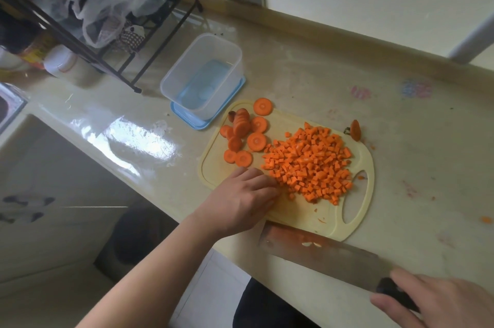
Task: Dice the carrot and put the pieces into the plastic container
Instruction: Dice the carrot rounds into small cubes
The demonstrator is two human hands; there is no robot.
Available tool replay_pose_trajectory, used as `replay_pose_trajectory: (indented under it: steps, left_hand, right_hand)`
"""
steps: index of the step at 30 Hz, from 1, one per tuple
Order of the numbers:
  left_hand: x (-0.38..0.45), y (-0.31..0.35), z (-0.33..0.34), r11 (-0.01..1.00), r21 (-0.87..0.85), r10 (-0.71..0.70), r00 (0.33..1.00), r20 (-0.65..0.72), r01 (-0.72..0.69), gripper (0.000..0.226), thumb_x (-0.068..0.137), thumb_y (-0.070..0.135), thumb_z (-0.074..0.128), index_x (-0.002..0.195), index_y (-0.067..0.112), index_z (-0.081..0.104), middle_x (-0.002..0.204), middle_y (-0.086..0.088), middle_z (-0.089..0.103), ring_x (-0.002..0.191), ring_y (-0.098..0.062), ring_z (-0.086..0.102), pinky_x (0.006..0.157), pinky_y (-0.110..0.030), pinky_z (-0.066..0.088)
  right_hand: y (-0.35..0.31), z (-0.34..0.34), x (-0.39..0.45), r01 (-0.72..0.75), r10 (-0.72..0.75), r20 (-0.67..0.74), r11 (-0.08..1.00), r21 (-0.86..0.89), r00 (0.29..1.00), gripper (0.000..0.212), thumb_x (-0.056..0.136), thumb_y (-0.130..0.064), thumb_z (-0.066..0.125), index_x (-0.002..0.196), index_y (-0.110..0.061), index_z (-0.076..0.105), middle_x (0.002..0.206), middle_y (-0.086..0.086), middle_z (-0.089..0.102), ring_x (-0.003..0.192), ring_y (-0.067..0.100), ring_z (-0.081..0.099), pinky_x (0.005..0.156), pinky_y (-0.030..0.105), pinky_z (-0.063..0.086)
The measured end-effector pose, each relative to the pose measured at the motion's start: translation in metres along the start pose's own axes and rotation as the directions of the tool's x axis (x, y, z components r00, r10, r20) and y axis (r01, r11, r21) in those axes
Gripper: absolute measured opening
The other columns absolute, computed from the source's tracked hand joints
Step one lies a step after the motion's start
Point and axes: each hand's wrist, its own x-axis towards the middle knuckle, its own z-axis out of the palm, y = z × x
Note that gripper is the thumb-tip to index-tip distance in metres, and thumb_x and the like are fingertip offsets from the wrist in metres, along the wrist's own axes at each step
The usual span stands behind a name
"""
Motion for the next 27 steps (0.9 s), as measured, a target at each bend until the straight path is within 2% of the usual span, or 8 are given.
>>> replay_pose_trajectory:
  steps: [3,9,13,16,18,20,23,27]
  left_hand:
    - [-0.001,0.003,-0.002,1.000,-0.001,-0.009,1.000,0.005,0.009,0.030,0.101,0.024,0.052,0.110,0.010,0.076,0.115,-0.004,0.072,0.097,-0.025,0.064,0.083,-0.038,0.052]
    - [-0.001,0.005,-0.003,0.989,-0.104,-0.100,0.993,0.070,0.107,0.034,0.099,0.026,0.051,0.113,0.011,0.077,0.119,-0.002,0.071,0.102,-0.023,0.065,0.089,-0.040,0.054]
    - [-0.001,0.005,-0.006,0.970,-0.179,-0.146,0.983,0.108,0.164,0.036,0.098,0.029,0.051,0.113,0.009,0.077,0.119,-0.004,0.071,0.104,-0.022,0.064,0.091,-0.038,0.053]
    - [0.001,0.007,-0.007,0.969,-0.187,-0.145,0.984,0.103,0.162,0.033,0.096,0.025,0.054,0.108,0.007,0.079,0.115,-0.006,0.072,0.100,-0.023,0.066,0.091,-0.033,0.052]
    - [0.001,0.008,-0.009,0.966,-0.203,-0.146,0.985,0.094,0.162,0.025,0.094,0.018,0.060,0.105,0.005,0.079,0.112,-0.008,0.072,0.098,-0.024,0.067,0.092,-0.026,0.049]
    - [0.001,0.007,-0.011,0.957,-0.231,-0.157,0.984,0.086,0.173,0.021,0.091,0.010,0.063,0.102,0.005,0.079,0.111,-0.009,0.073,0.098,-0.021,0.065,0.094,-0.016,0.043]
    - [0.001,0.005,-0.013,0.948,-0.266,-0.157,0.984,0.080,0.173,0.021,0.087,0.004,0.064,0.100,0.002,0.079,0.109,-0.012,0.073,0.100,-0.016,0.061,0.095,-0.007,0.038]
    - [-0.002,-0.003,-0.015,0.958,-0.263,-0.095,0.991,0.091,0.116,0.024,0.088,0.001,0.061,0.105,0.001,0.078,0.113,-0.012,0.072,0.102,-0.020,0.065,0.098,-0.007,0.038]
  right_hand:
    - [0.000,0.001,-0.001,-0.008,0.008,-0.017,1.000,0.023,1.000,0.054,0.082,-0.081,0.022,0.066,-0.033,0.041,0.039,-0.021,0.044,0.028,0.004,0.043,0.029,0.017,0.037]
    - [-0.002,0.004,-0.009,-0.062,0.065,-0.040,0.995,0.079,0.997,0.057,0.080,-0.082,0.024,0.063,-0.033,0.046,0.039,-0.019,0.045,0.028,0.003,0.043,0.033,0.011,0.034]
    - [0.003,0.011,-0.024,-0.100,0.106,-0.088,0.992,0.079,0.990,0.052,0.080,-0.082,0.024,0.072,-0.033,0.041,0.039,-0.014,0.046,0.028,0.003,0.043,0.035,0.011,0.037]
    - [0.003,0.009,-0.032,-0.092,0.104,-0.147,0.992,0.084,0.984,0.056,0.082,-0.080,0.025,0.061,-0.034,0.051,0.042,-0.010,0.051,0.034,0.004,0.049,0.037,0.017,0.043]
    - [0.000,0.008,-0.037,-0.085,0.095,-0.184,0.994,0.062,0.978,0.059,0.083,-0.077,0.026,0.058,-0.033,0.057,0.050,-0.005,0.059,0.044,0.011,0.059,0.038,0.023,0.047]
    - [-0.006,0.004,-0.040,-0.108,0.121,-0.198,0.991,0.077,0.973,0.055,0.081,-0.079,0.027,0.068,-0.033,0.055,0.056,-0.003,0.064,0.049,0.018,0.064,0.038,0.029,0.048]
    - [-0.013,0.002,-0.043,-0.137,0.149,-0.215,0.988,0.068,0.965,0.049,0.081,-0.079,0.027,0.075,-0.034,0.048,0.053,-0.009,0.061,0.047,0.008,0.061,0.037,0.023,0.044]
    - [-0.021,0.000,-0.045,-0.177,0.188,-0.254,0.982,0.066,0.949,0.052,0.081,-0.078,0.032,0.068,-0.031,0.052,0.058,-0.006,0.064,0.052,0.013,0.064,0.039,0.025,0.046]
